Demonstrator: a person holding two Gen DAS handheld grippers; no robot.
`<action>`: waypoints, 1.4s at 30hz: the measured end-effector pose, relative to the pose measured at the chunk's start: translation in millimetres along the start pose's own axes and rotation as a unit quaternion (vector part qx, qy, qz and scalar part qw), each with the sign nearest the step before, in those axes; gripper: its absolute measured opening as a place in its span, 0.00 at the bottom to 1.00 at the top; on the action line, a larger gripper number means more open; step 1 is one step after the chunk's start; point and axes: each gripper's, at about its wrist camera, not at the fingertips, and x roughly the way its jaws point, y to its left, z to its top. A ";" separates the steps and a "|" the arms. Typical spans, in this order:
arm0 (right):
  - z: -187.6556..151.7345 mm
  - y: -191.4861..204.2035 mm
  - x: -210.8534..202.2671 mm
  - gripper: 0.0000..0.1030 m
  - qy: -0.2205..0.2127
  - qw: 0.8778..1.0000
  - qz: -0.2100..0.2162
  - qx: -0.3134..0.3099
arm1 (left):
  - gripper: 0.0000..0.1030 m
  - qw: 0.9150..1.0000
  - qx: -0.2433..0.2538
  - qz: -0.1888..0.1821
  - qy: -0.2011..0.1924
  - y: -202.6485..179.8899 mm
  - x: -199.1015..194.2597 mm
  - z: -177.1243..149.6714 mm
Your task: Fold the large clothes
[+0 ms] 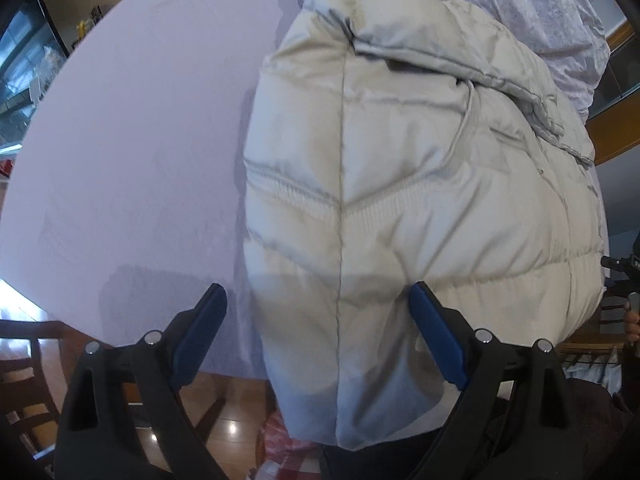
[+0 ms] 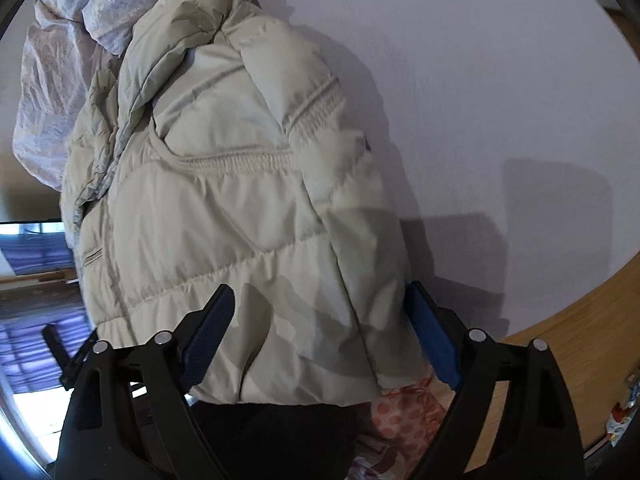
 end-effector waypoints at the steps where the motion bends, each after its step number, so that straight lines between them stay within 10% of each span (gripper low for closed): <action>1: -0.6 -0.6 0.7 0.86 0.002 1.000 0.007 -0.001 | 0.89 1.000 -0.003 -0.006 0.002 0.9 1.0 -1.6; 26: -4.3 -33.9 -0.5 0.62 0.028 0.989 0.148 -0.003 | 0.64 0.999 -0.005 -0.052 0.004 5.0 -3.7 -18.1; 37: 12.8 -38.1 -23.3 0.53 -0.034 0.998 0.056 -0.010 | 0.62 0.999 -0.002 -0.047 0.009 -0.9 -1.6 -15.2; 42: 9.8 -43.6 -16.8 0.54 0.000 0.996 0.089 -0.021 | 0.62 0.999 0.000 -0.049 0.010 -1.0 -0.8 -14.1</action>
